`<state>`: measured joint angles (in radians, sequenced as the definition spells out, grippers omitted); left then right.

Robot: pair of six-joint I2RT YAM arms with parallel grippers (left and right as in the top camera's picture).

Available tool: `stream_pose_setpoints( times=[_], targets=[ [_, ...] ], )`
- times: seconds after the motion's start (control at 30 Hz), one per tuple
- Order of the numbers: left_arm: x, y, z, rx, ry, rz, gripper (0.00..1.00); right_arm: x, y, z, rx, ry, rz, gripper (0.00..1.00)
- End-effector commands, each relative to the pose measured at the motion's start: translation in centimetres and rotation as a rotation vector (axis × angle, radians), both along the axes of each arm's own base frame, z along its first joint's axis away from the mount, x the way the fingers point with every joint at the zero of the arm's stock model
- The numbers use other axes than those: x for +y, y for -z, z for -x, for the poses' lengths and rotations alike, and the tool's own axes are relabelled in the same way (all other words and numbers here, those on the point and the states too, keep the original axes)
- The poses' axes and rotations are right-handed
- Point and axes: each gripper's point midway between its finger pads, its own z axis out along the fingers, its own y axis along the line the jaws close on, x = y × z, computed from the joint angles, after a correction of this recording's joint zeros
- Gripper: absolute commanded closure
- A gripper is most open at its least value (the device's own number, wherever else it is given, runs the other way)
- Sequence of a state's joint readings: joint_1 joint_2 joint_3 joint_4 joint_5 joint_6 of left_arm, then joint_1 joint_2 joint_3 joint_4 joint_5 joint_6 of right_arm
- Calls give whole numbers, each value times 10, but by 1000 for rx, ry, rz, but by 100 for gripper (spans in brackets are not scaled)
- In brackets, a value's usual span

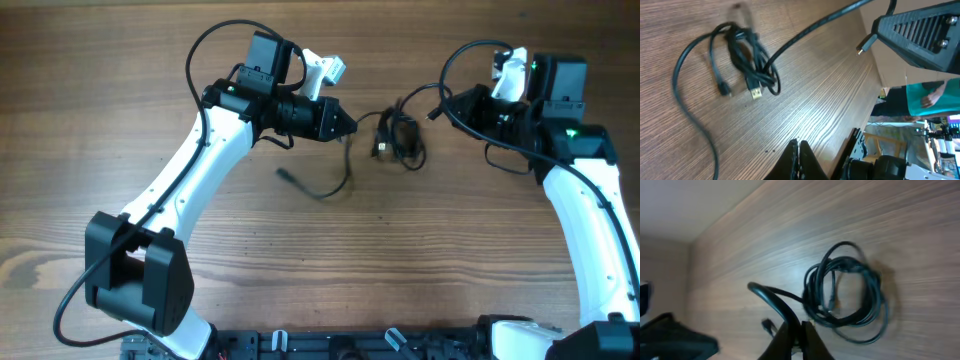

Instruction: Untangle cables

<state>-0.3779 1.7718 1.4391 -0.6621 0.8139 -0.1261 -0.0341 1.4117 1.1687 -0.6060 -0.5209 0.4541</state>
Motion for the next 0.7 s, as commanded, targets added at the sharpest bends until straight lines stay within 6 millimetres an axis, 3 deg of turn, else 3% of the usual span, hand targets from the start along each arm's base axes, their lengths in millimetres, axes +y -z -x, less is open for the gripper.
stream_pose_setpoints(
  times=[0.0,0.1,0.27,0.37,0.43,0.47,0.53,0.67],
  targets=[
    [1,-2,1,2,-15,-5,96,-14,-5,-6,-25,59,63,89],
    [-1,3,1,11,-31,-31,96,-14,-2,-3,-5,60,64,89],
    [9,29,-17,59,-271,-214,87,-33,28,18,163,148,145,89],
    [12,31,-28,43,-368,-248,82,-38,39,24,209,157,175,83],
    [10,28,-32,43,-385,-229,80,-34,36,15,177,146,157,64],
    [10,28,-33,45,-391,-225,80,-32,35,10,157,138,147,61],
    [6,31,-36,63,-409,-214,79,-20,36,-2,124,105,126,58],
    [-2,53,-39,182,-486,-205,75,1,60,-15,168,62,73,57]
  ],
)
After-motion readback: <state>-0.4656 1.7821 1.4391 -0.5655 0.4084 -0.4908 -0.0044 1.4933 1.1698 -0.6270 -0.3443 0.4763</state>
